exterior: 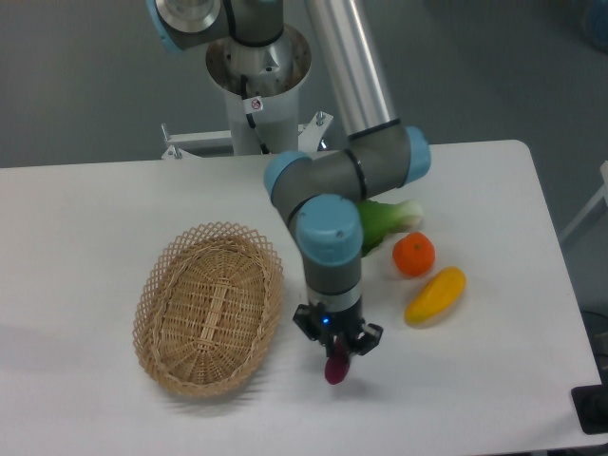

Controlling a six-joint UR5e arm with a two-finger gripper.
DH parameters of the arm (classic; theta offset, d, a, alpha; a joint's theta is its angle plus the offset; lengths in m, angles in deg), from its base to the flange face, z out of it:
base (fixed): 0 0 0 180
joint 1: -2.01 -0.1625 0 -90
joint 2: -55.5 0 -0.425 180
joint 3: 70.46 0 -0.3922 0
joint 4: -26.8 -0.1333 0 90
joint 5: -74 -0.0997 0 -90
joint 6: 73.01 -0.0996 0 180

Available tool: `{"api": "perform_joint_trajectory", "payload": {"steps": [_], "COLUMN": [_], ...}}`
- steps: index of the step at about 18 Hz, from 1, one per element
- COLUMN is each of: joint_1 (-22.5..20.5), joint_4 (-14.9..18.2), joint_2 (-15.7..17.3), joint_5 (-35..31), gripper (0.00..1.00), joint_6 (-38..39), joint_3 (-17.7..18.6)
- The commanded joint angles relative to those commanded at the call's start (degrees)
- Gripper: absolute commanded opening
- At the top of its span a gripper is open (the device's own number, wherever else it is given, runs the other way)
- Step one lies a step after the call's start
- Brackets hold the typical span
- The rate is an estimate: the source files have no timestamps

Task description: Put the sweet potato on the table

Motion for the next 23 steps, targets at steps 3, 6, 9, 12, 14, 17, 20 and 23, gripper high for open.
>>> {"api": "perform_joint_trajectory", "payload": {"steps": [3, 6, 9, 12, 14, 17, 20, 23], "joint_1": [0.00, 0.09, 0.09, 0.00, 0.09, 0.09, 0.00, -0.52], "joint_4": [-0.17, -0.26, -0.18, -0.18, -0.26, -0.35, -0.26, -0.18], "joint_2": [-0.18, -0.27, -0.27, -0.09, 0.34, 1.40, 3.06, 4.56], "joint_5": [0.00, 0.00, 0.00, 0.09, 0.00, 0.00, 0.17, 0.09], "gripper": [0.30, 0.30, 0.32, 0.52, 1.00, 1.00, 1.00, 1.00], "joint_6": [-0.09, -0.18, -0.18, -0.18, -0.26, 0.00, 0.09, 0.00], "joint_3": [0.00, 0.00, 0.00, -0.09, -0.18, -0.26, -0.79, -1.05]}}
